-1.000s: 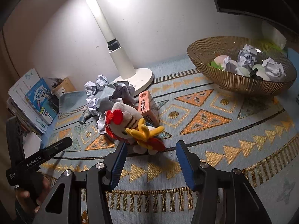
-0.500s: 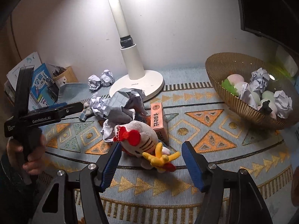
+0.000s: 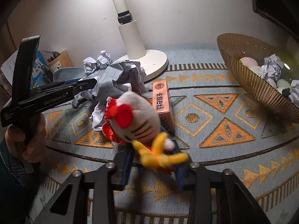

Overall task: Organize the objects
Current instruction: 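Grasp a paper ball with the left tool while the right tool grasps Hello Kitty plush, then carry the paper ball and Hello Kitty plush into the bowl and release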

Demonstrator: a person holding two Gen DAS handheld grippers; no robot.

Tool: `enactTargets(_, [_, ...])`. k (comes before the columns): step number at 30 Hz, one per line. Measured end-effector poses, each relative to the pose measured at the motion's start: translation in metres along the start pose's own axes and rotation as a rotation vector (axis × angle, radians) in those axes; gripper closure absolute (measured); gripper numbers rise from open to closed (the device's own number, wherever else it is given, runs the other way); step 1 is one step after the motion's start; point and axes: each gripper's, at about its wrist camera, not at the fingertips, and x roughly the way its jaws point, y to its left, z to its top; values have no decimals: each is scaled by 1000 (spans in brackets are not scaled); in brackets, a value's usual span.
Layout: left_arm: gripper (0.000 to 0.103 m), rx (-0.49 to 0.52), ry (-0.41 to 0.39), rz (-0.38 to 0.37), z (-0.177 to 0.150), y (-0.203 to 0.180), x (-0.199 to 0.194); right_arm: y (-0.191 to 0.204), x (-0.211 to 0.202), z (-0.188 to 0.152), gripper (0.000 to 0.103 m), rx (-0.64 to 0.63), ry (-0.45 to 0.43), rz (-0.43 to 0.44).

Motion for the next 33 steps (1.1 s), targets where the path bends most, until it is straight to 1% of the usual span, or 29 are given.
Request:
enactTargets(2, [81,-25,-18,-16,-2,1,-15,-2,-10,-1,76,19,-18,16])
enactTargets(5, [81,-48,-50,-43,-9,-1,-42,-1,-34,-5,76,30,-50,16])
enactTargets(7, [81,-61,-66,-58,-20,-4,-62,-1,-51,-8,76,54,-55,61])
enactTargets(9, [81,-73,-70,-60,-34,-8,-80,2,-63,-11,76,72,-34,103])
enactTargets(10, [81,-77,-70,-64,-42,-11,-88,3,-66,-15,76,80,-2,133])
enactTargets(11, [81,-81,-67,-69,-51,-15,-94,4,-65,-20,76,91,54,177])
enactTargets(12, [81,-88,-57,-69,-60,-19,-98,4,-60,-27,76,110,132,223])
enactTargets(14, [81,-102,-43,-50,-77,-26,-99,2,-48,-45,76,172,229,272])
enactTargets(16, [81,-131,-43,-35,-91,-30,-96,-4,-42,-59,76,241,255,361])
enactTargets(17, [81,-153,-36,-43,-97,-31,-92,-7,-40,-63,76,261,261,370])
enactTargets(18, [81,-175,-25,-56,-102,-30,-88,-8,-38,-65,74,266,271,341])
enactTargets(19, [81,-192,-19,-66,-108,-31,-84,-10,-38,-64,68,266,270,318])
enactTargets(21, [81,-193,-50,-63,-112,-32,-85,-10,-48,-61,68,221,213,243])
enactTargets(23, [81,-184,-50,-56,-112,-35,-86,-8,-59,-58,54,151,160,90])
enactTargets(24, [80,-180,-46,-55,-112,-36,-86,-7,-65,-58,36,126,143,16])
enactTargets(25, [80,-176,-42,-54,-113,-36,-87,-7,-69,-58,30,105,123,-33])
enactTargets(26, [78,-175,-38,-57,-115,-37,-87,-6,-73,-59,30,88,111,-47])
enactTargets(28, [70,-174,-24,-66,-121,-38,-88,-7,-74,-61,30,95,114,1])
enactTargets(29, [66,-174,-12,-52,-124,-38,-88,-8,-72,-62,30,105,118,22])
enactTargets(31, [60,-177,15,-33,-130,-39,-88,-2,-63,-62,30,109,128,31])
enactTargets(33, [46,-182,31,-12,-133,-38,-87,7,-52,-60,30,94,143,23])
